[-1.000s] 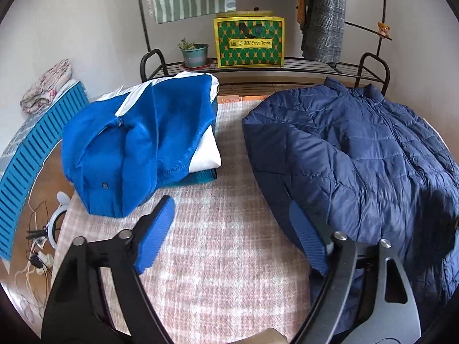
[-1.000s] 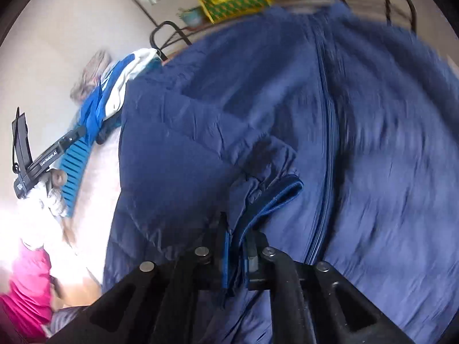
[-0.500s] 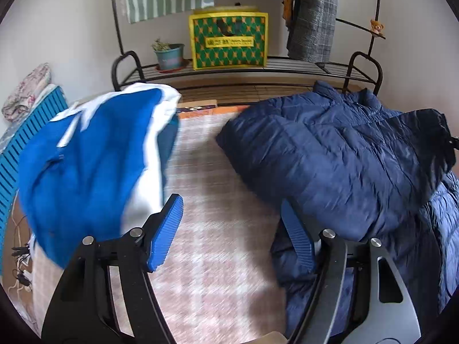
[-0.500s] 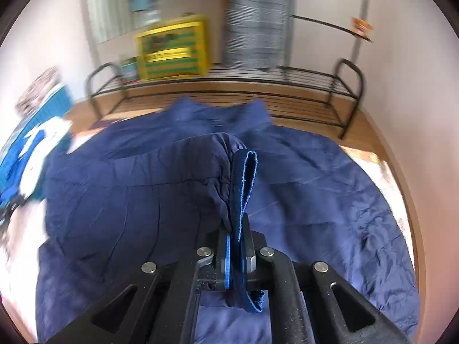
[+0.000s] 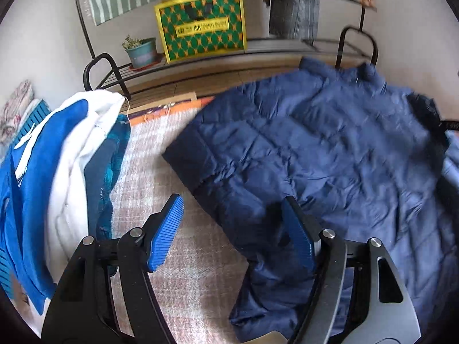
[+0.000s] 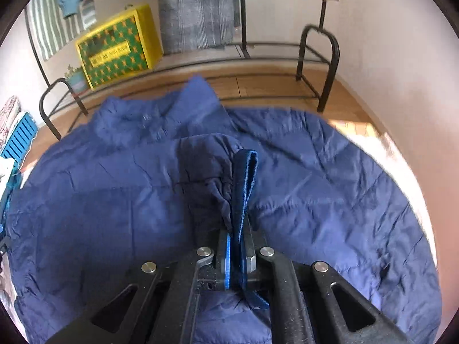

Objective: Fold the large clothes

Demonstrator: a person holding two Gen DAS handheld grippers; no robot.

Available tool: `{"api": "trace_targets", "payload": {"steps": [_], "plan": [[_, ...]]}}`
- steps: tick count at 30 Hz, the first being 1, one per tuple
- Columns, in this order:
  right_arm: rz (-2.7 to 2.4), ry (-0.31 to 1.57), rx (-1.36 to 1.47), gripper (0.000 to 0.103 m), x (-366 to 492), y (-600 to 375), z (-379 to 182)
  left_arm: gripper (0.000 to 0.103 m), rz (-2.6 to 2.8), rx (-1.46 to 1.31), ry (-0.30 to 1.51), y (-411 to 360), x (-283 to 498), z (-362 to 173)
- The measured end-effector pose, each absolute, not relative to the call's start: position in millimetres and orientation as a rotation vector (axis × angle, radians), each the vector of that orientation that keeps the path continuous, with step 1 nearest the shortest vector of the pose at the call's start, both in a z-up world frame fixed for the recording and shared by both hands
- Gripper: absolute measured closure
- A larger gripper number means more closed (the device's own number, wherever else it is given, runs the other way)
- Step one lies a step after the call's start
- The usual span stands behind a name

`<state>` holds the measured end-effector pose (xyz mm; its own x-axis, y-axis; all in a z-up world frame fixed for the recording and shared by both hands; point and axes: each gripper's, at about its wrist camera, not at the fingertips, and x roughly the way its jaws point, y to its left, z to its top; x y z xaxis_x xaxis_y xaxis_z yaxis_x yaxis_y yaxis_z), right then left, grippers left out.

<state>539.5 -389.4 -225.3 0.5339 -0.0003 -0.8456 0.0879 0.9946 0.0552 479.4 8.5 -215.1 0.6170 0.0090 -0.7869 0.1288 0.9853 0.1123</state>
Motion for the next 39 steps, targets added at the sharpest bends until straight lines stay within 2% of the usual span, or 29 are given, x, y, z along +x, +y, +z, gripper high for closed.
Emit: {"api": "trace_targets", "payload": {"steps": [2, 3, 7, 9, 14, 17, 24, 31, 39], "plan": [[-0.061, 1.030, 0.098, 0.100, 540, -394, -234, 0.030, -0.062, 0.185, 0.920, 6, 482, -225], [-0.052, 1.038, 0.113, 0.095, 540, -397, -237, 0.030, -0.060, 0.197, 0.929, 5, 482, -230], [-0.052, 0.989, 0.138, 0.064, 527, -405, -227, 0.030, -0.045, 0.163, 0.924, 8, 476, -222], [-0.032, 0.951, 0.167, 0.061, 513, -411, -213, 0.030, -0.042, 0.126, 0.900, 11, 467, -204], [0.023, 0.856, 0.219, 0.061, 453, -429, -162, 0.030, -0.067, 0.077, 0.809, 5, 427, -146], [0.009, 0.801, 0.253, 0.053, 402, -449, -134, 0.030, -0.108, 0.067, 0.745, -10, 393, -109], [-0.080, 0.771, 0.260, 0.047, 280, -506, -90, 0.030, -0.215, 0.098, 0.696, -64, 322, -51], [-0.214, 0.780, 0.317, 0.046, 167, -573, -89, 0.030, -0.342, 0.096, 0.692, -116, 260, -27], [-0.347, 0.862, 0.487, 0.045, 72, -646, -141, 0.030, -0.422, 0.078, 0.740, -157, 223, -57]]}}
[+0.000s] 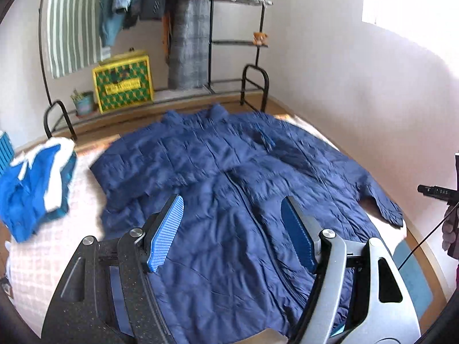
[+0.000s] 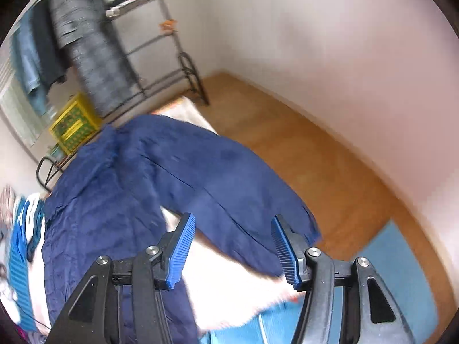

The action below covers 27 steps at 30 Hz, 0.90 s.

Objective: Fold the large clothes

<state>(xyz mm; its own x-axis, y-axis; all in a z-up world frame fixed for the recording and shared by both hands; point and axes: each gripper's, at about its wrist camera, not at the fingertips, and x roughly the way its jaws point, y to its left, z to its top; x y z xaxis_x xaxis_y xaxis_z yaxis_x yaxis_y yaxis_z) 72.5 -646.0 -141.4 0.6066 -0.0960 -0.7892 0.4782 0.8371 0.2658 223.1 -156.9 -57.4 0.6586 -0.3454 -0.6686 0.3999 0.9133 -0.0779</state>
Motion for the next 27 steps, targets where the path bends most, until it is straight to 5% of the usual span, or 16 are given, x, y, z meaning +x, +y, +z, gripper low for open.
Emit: {"api": "trace_targets", "payload": {"steps": [20, 27], "plan": [[-0.465, 0.916, 0.924, 0.046, 72, -727, -285, 0.030, -0.331, 0.144, 0.828, -158, 241, -121], [-0.467, 0.852, 0.874, 0.085, 77, -728, -271, 0.030, -0.317, 0.152, 0.832, -156, 247, -124]]}}
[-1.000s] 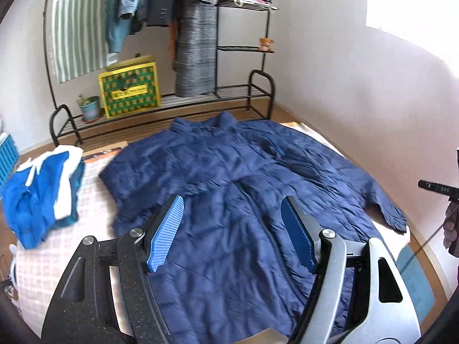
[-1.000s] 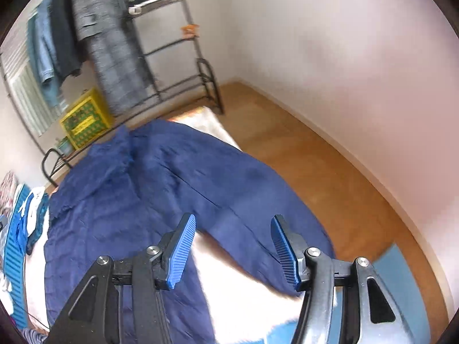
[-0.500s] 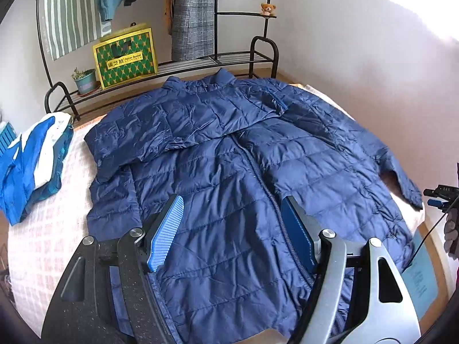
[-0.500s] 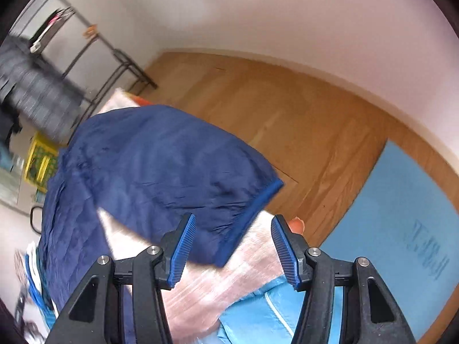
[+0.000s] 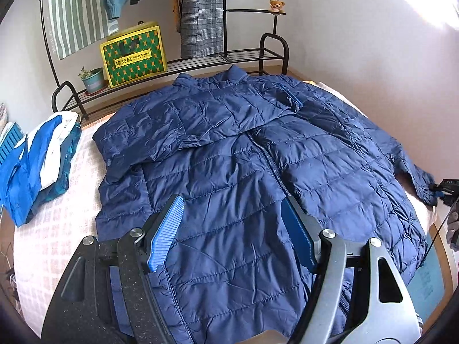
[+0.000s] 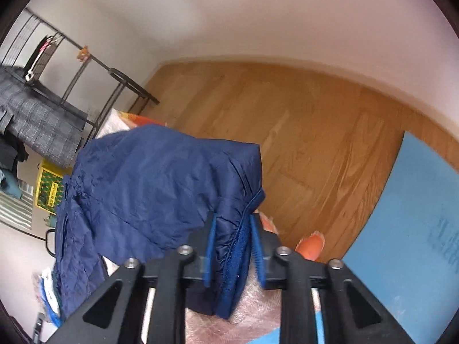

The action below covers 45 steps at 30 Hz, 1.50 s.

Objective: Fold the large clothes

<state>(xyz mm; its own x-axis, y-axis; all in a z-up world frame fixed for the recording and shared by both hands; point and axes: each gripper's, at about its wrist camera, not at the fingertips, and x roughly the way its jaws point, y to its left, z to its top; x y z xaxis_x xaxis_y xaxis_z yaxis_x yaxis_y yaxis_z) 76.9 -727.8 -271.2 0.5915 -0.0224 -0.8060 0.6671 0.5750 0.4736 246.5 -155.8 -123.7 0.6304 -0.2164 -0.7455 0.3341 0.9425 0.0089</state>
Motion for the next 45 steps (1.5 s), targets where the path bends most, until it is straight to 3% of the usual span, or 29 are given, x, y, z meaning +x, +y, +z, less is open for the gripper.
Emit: {"api": "trace_targets", "payload": {"steps": [4, 14, 26, 34, 43, 45], "plan": [[-0.457, 0.805, 0.806, 0.094, 80, -720, -236, 0.030, -0.312, 0.139, 0.827, -153, 250, -121], [-0.225, 0.658, 0.692, 0.095, 141, -645, -119, 0.030, -0.275, 0.099, 0.810, -129, 258, -113], [0.006, 0.695, 0.499, 0.095, 238, -490, -56, 0.030, -0.180, 0.015, 0.738, -71, 266, -83], [0.133, 0.746, 0.447, 0.095, 286, -392, -58, 0.030, -0.126, -0.021, 0.704, -45, 263, -74], [0.272, 0.930, 0.337, 0.094, 339, -306, -142, 0.030, -0.059, -0.005, 0.745, -26, 275, -89], [0.283, 0.960, 0.334, 0.088, 345, -299, -161, 0.030, -0.077, -0.006, 0.768, -26, 280, -95]]}}
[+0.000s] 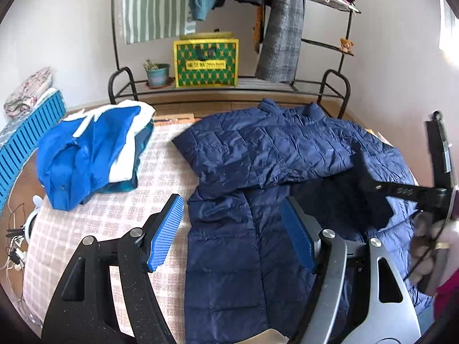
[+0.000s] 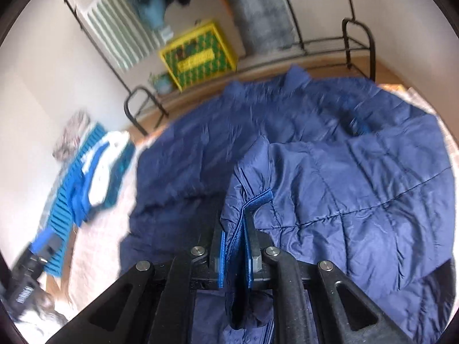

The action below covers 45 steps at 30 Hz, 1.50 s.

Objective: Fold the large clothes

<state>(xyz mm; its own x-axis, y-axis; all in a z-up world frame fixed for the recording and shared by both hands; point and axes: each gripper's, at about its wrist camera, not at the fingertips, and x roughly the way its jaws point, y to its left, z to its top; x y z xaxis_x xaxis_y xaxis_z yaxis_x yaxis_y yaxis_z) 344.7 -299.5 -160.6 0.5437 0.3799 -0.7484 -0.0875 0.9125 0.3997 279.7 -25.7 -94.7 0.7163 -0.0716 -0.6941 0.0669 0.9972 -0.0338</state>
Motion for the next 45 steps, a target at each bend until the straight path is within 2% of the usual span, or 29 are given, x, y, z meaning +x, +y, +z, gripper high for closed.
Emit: {"api": "trace_targets", "payload": {"steps": [2, 3, 6, 10, 12, 16, 23, 24, 25, 26, 27, 28, 29, 30, 32, 36, 41, 45], "plan": [[0.299, 0.986, 0.350, 0.070, 348, -299, -173, 0.030, -0.093, -0.017, 0.784, -26, 285, -98], [0.301, 0.991, 0.361, 0.058, 348, -299, -176, 0.030, -0.107, -0.029, 0.801, -27, 290, -99], [0.314, 0.985, 0.404, 0.057, 337, -304, -173, 0.030, -0.157, -0.054, 0.840, -34, 302, -100], [0.238, 0.938, 0.448, 0.056, 305, -328, -134, 0.030, -0.323, -0.131, 0.910, -60, 327, -103], [0.203, 0.914, 0.489, 0.052, 286, -340, -117, 0.030, -0.431, -0.188, 0.987, -80, 343, -114], [0.128, 0.863, 0.454, 0.052, 237, -358, -93, 0.030, -0.479, -0.201, 1.062, -119, 365, -141], [0.073, 0.906, 0.264, 0.052, 201, -388, -117, 0.030, -0.472, -0.226, 1.173, -154, 397, -193], [0.055, 0.921, 0.247, 0.055, 199, -397, -125, 0.030, -0.465, -0.233, 1.178, -155, 401, -198], [0.043, 0.938, 0.247, 0.059, 199, -408, -134, 0.038, -0.460, -0.238, 1.181, -154, 406, -203], [0.039, 0.948, 0.253, 0.062, 200, -416, -140, 0.051, -0.452, -0.246, 1.188, -156, 410, -206], [0.028, 0.957, 0.261, 0.064, 202, -426, -148, 0.057, -0.445, -0.255, 1.204, -158, 414, -211], [0.013, 0.964, 0.267, 0.064, 204, -435, -156, 0.070, -0.437, -0.261, 1.217, -161, 417, -216], [0.006, 0.971, 0.279, 0.064, 207, -443, -163, 0.086, -0.433, -0.260, 1.223, -163, 419, -220], [0.001, 0.977, 0.290, 0.064, 209, -447, -169, 0.093, -0.438, -0.251, 1.226, -166, 421, -222], [0.008, 0.991, 0.313, 0.064, 213, -456, -181, 0.097, -0.436, -0.196, 1.201, -175, 420, -223], [0.013, 1.015, 0.345, 0.064, 218, -461, -202, 0.099, -0.429, -0.136, 1.126, -188, 424, -212], [0.003, 1.051, 0.345, 0.064, 222, -464, -229, 0.100, -0.403, -0.132, 1.026, -192, 455, -181], [-0.002, 1.036, 0.325, 0.064, 223, -462, -231, 0.100, -0.426, -0.213, 1.014, -193, 481, -162]]}}
